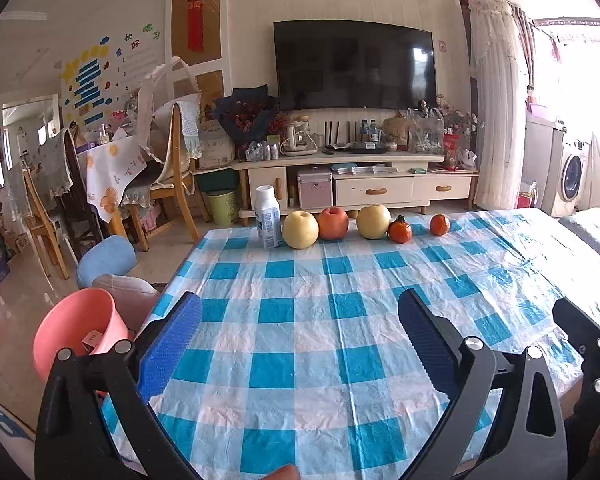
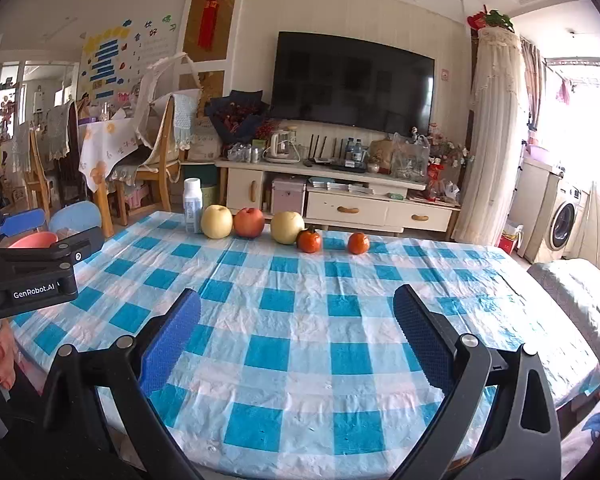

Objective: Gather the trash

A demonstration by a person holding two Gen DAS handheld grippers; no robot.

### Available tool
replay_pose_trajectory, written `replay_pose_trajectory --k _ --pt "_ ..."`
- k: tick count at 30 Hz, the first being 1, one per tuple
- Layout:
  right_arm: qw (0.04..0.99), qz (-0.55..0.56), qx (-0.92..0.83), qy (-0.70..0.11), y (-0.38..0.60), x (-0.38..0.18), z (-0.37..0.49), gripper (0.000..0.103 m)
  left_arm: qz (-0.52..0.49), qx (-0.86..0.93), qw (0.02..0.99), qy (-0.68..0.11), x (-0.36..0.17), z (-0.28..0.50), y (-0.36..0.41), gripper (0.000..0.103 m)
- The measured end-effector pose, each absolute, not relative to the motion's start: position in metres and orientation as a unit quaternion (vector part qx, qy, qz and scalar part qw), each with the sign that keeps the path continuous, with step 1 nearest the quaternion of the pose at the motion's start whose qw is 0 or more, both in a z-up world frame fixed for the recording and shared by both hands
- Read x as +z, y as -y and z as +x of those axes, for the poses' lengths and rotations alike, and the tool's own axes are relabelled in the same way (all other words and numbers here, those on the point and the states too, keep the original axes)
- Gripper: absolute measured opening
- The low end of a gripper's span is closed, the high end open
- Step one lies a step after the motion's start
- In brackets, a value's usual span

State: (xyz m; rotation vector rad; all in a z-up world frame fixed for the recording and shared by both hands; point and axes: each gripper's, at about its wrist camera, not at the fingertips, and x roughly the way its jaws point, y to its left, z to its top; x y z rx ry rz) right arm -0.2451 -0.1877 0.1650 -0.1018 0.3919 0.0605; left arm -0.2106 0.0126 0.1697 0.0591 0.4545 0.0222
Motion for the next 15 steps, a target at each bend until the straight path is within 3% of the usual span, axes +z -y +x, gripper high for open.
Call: replay_pose_trajectory --k 15 --pt "0.986 -0.023 -0.017 -0.162 0.223 0.185 -0.295 0.098 0.044 -0.001 0.980 -0.193 0.190 -0.249 0.006 0.098"
